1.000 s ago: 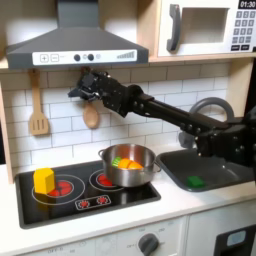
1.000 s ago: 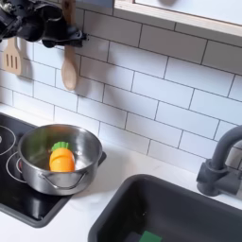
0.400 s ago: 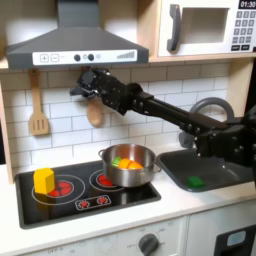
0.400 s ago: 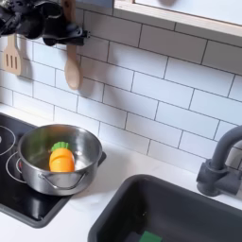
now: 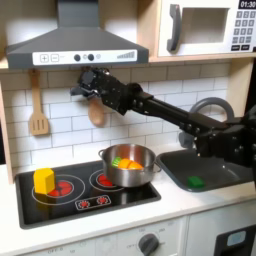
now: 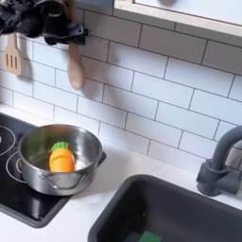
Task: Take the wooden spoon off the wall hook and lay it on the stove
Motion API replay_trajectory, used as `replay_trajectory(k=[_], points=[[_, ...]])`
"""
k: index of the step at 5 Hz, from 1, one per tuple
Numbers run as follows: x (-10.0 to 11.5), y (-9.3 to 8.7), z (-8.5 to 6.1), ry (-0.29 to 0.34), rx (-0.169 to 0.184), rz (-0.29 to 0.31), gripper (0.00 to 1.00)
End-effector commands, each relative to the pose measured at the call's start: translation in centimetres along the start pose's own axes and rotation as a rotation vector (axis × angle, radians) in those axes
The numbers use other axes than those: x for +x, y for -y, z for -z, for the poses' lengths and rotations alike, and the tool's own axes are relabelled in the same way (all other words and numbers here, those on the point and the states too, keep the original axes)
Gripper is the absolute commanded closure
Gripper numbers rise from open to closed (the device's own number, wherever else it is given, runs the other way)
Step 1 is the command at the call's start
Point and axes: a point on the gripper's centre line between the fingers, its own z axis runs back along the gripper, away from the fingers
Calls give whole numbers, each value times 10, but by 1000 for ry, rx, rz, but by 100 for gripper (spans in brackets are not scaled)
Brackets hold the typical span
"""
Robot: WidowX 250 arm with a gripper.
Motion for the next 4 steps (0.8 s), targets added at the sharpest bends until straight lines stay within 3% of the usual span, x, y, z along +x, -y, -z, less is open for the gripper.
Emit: replay_trajectory(k=[1,4], points=[[8,3,2,6,-13,-18,100],[2,-1,-1,-13,-19,-27,100]])
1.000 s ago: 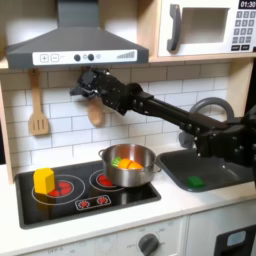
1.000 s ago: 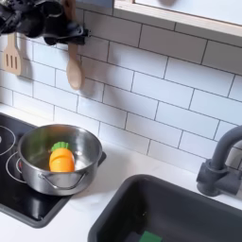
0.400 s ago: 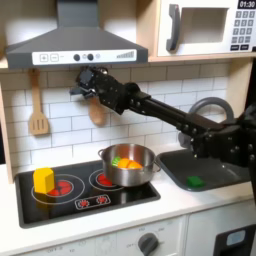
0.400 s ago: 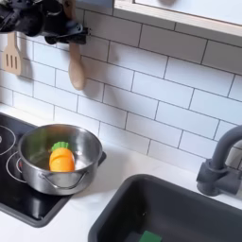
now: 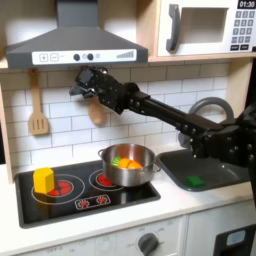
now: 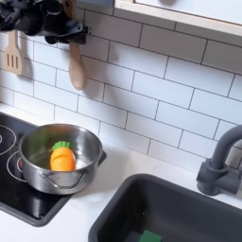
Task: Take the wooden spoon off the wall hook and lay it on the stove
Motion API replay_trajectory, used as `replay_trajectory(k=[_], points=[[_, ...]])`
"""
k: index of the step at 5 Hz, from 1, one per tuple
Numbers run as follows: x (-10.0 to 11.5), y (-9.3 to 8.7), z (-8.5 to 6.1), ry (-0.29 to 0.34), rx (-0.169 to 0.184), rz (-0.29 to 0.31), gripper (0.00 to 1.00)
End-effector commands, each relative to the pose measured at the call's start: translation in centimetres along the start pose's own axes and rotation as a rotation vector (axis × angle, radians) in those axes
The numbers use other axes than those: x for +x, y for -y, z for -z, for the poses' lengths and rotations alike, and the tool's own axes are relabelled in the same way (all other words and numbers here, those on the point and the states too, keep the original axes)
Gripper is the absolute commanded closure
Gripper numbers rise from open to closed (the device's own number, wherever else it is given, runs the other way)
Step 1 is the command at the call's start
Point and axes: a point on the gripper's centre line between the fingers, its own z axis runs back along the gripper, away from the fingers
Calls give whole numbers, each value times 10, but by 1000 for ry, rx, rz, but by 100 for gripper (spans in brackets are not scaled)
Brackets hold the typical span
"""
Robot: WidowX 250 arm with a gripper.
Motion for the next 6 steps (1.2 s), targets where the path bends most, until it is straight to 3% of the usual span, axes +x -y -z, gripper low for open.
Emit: replay_trajectory(k=[1,2,3,4,6], points=[[-6,-1,-9,-20,-15,12,100],[-10,-1,-14,-50,-39,30,100],[-16,-5,-47,-106,-58,54,100],[-6,-1,-64,-100,-95,55,100],[-7,-12,-67,-131,-69,27,100]])
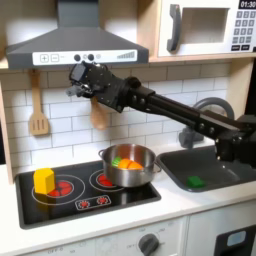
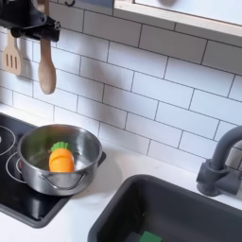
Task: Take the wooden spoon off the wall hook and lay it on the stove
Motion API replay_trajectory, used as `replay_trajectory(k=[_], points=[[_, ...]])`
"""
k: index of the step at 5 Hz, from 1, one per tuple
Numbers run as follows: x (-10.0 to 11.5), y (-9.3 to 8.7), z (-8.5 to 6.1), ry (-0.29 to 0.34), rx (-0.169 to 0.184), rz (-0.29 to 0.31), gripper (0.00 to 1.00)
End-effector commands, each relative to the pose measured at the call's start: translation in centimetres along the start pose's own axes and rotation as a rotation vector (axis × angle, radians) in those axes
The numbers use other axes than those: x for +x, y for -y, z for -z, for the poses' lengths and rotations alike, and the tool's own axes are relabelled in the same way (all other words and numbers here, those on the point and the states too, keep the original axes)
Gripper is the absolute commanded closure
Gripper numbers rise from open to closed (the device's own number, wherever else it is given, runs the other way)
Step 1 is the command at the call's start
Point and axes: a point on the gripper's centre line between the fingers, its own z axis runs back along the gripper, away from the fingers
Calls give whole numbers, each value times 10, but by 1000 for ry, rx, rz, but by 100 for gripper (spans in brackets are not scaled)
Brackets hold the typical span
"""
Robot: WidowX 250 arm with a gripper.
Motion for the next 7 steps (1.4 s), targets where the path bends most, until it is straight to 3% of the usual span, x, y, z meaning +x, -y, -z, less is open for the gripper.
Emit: replay_trajectory(k=[1,2,3,4,5,7], points=[[-11,-5,-8,-84,26,9,100],[-16,-9,-13,-135,39,-3,100],[-31,-16,-31,-273,82,-12,100],[-43,-20,-42,-423,153,-25,100],[-39,-25,-52,-459,195,-54,100],[-58,-32,-66,-625,371,-112,100]])
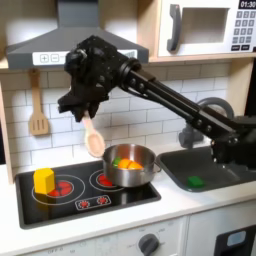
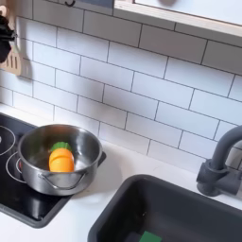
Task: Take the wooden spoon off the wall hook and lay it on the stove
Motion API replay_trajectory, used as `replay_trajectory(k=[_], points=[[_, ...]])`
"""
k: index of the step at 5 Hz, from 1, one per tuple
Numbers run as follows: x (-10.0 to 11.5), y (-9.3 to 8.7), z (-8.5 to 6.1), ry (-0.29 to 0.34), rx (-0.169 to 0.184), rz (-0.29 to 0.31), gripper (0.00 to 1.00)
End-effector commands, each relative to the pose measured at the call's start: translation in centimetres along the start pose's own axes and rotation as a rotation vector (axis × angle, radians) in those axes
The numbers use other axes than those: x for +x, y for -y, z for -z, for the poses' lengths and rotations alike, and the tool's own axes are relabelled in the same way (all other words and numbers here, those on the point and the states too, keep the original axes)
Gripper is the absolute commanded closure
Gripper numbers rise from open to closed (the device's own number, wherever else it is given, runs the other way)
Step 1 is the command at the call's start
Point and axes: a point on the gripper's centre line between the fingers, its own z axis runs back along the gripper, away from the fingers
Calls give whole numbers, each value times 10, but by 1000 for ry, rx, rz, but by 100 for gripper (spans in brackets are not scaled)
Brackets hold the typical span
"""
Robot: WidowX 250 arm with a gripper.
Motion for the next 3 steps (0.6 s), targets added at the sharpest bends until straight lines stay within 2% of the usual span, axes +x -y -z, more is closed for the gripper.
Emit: replay_trajectory(k=[1,2,3], points=[[-23,-13,4,-149,159,-58,100],[-17,-29,16,-157,205,-45,100],[-16,-36,23,-175,242,-54,100]])
